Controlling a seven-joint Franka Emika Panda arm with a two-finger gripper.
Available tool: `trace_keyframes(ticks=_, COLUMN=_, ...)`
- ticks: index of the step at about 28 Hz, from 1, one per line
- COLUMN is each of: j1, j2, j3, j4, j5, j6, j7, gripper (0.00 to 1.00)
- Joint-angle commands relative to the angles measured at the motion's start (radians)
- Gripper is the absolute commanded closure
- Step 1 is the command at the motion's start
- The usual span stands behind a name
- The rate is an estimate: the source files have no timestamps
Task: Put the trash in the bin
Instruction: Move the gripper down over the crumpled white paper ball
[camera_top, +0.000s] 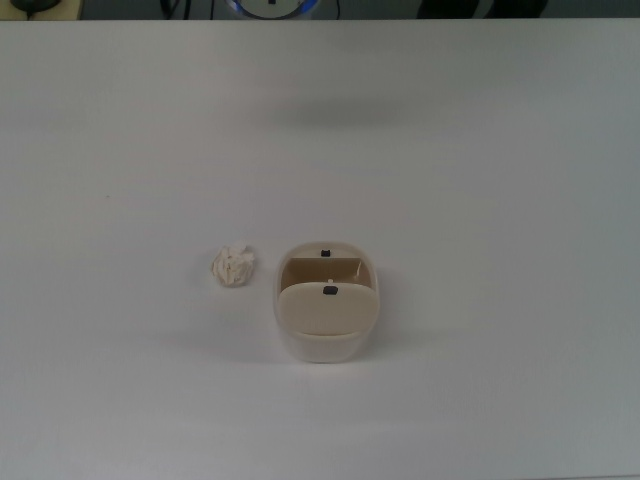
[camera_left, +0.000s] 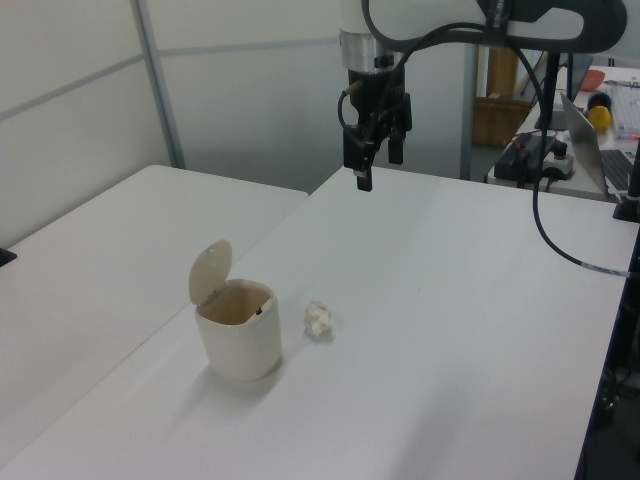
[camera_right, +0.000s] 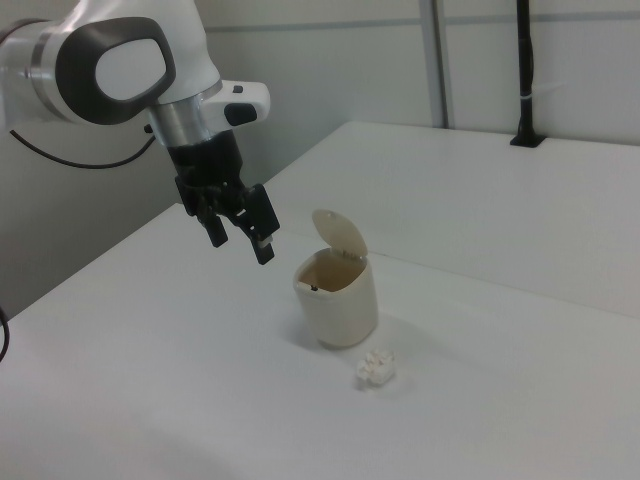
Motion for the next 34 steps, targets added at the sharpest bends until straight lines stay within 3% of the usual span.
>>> trace_keyframes(ticks=1, j1=-0.002, j2=0.005, j3=-0.001, j4=0.006, j5=0.016, j6=0.013, j7=-0.020, gripper=0.00)
trace_keyframes(ticks=12, j1=-0.003, j2=0.071, j3=0.002, j4=0.000, j5=0.027, j6=0.061, j7=-0.056, gripper=0.00)
trace_keyframes(ticks=23, j1=-0.005, j2=0.268, j3=-0.002, j4=-0.008, j5=0.030, j6=0.225, j7=-0.056, gripper=0.00)
trace_keyframes(ticks=34, j1=-0.052, j2=0.399, j3=-0.002, j4=-0.031, j5=0.022, j6=0.378, j7=-0.058, gripper=0.00)
